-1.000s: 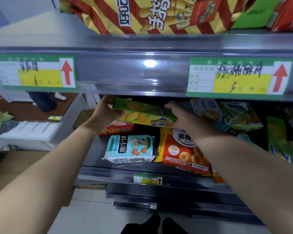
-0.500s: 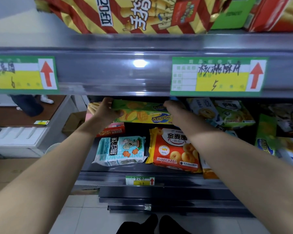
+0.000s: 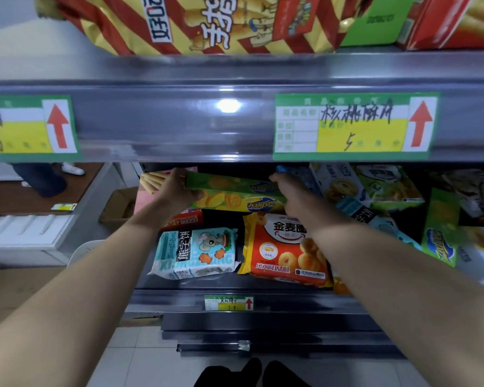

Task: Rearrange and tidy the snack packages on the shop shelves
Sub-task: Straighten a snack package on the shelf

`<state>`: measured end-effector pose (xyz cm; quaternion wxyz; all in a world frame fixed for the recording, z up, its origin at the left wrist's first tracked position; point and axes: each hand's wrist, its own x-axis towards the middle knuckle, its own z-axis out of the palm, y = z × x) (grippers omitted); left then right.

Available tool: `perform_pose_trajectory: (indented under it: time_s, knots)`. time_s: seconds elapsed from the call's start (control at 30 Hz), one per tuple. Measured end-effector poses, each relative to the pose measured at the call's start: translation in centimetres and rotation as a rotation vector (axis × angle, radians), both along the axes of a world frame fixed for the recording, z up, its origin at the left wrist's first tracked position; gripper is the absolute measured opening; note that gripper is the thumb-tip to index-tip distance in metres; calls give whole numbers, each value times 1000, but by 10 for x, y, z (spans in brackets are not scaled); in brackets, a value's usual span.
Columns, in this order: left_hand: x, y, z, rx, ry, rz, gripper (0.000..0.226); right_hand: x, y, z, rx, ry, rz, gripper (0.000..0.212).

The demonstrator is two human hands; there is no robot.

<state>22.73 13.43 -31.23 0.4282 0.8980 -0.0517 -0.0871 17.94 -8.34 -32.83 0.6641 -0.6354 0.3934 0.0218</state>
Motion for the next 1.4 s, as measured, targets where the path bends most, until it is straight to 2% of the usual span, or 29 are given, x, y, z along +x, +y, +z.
perform_pose_trajectory:
  time_s: [0.03,0.17,0.33,0.43,0.47,0.53,0.57,0.67,0.73,0.87,1.03,1.4]
  knots:
    - [1,-3,-2,-1,5,-11,58,2,-5,-4,-3,-5,-17,37]
    - [4,-20,-7,-2,34,-54,57,7,-21,-14,-47,-18,-57,54]
    - [10,-32,-11,48,34,-95,61,0,-20,1,-91,-7,-56,41]
    - [12,-32,-11,146,34,-126,66,1,-23,-3,-116,9,-13,41]
    - [12,-31,-10,194,26,-134,68,-1,-22,-1,-137,14,7,35]
    - [13,-30,-12,289,-2,-118,71,-11,-20,4,-198,4,89,8]
    - [12,-31,-12,313,-11,-107,72,-17,-18,10,-223,3,121,7]
    - [5,-34,-18,315,13,-90,66,-23,-24,7,-303,0,157,37]
    - [-1,-35,-23,340,14,-90,59,-24,-23,8,-355,8,171,43]
    - [-6,-38,-28,394,-23,-63,58,-30,-20,9,-413,44,232,42]
    - [-13,-45,-32,529,-69,-90,45,-34,-10,10,-349,72,121,42]
    - [-25,-42,-26,461,-204,-20,36,-39,-5,6,-400,46,134,40]
